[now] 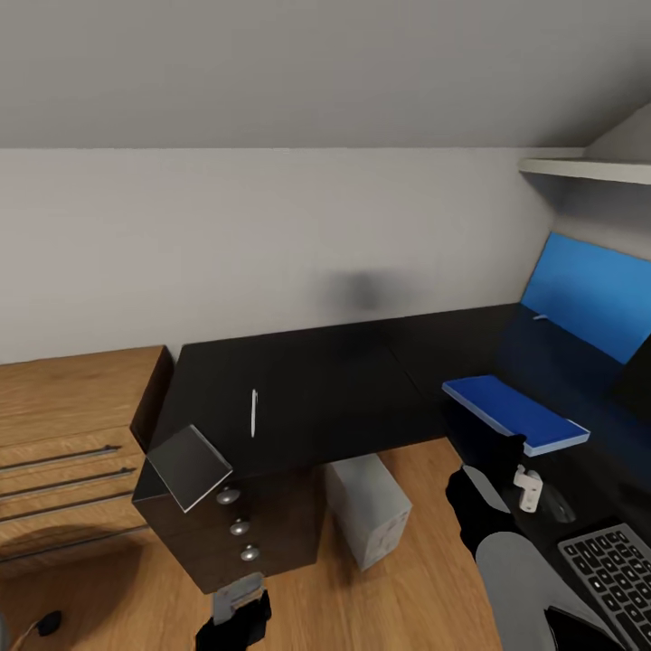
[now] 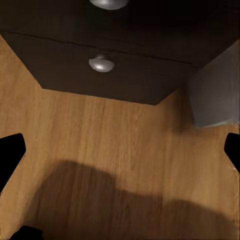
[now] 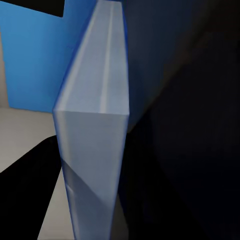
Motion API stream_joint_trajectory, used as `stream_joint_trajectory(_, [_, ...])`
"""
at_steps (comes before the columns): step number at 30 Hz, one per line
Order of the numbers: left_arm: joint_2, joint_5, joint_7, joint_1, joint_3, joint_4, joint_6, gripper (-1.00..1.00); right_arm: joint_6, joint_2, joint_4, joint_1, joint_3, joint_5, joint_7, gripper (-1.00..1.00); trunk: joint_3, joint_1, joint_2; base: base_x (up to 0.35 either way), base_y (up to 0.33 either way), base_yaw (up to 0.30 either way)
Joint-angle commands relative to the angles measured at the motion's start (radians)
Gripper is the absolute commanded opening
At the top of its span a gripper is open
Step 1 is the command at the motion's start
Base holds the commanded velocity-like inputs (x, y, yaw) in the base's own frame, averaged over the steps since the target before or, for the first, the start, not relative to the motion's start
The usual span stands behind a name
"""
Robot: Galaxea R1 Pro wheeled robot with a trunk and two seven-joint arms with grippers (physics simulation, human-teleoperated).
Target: In the bedroom, organize the workspace by keeping the computer under the desk, ensuring the monitor is on the desk, placing the keyboard on the desk next to the monitor, placing the mouse on the desk next to the keyboard, moving the folder from the swivel chair onto the desk next to the mouse, stacking the notebook on top of the folder with the pen on top of the notebook, and positioning the swivel chair next to the desk.
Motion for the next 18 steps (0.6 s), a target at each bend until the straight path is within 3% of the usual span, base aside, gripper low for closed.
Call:
stream_joint_trajectory(1, [0.010,0.007,0.052,0.003,-0.003,-0.101,0.089,1.00,0.002,0.001,0.000,-0.001,-0.004,-0.015,0.010,-1.00,-0.001,0.000,-0.001,0.000,0.000,0.000])
stream_joint_trajectory(2, [0.018,0.010,0.114,0.006,-0.003,-0.224,0.187,1.00,0.002,0.001,0.000,-0.001,-0.004,-0.015,0.010,-1.00,-0.001,0.000,-0.001,0.000,0.000,0.000])
stream_joint_trajectory(4, [0.021,0.014,0.144,0.007,-0.003,-0.274,0.227,1.00,0.002,0.002,0.000,-0.001,-0.004,-0.015,0.010,-1.00,-0.001,0.000,-0.001,0.000,0.000,0.000])
stream_joint_trajectory(9, [0.025,0.032,0.162,0.008,-0.001,-0.231,0.251,1.00,0.002,0.008,0.001,-0.001,-0.002,-0.015,0.010,-1.00,-0.001,0.000,-0.001,0.000,0.000,0.000])
stream_joint_trajectory(18, [0.024,0.033,0.161,0.008,-0.003,-0.199,0.251,1.00,0.015,0.009,0.018,-0.001,-0.002,-0.015,0.010,-1.00,-0.001,0.000,-0.001,0.000,0.000,0.000])
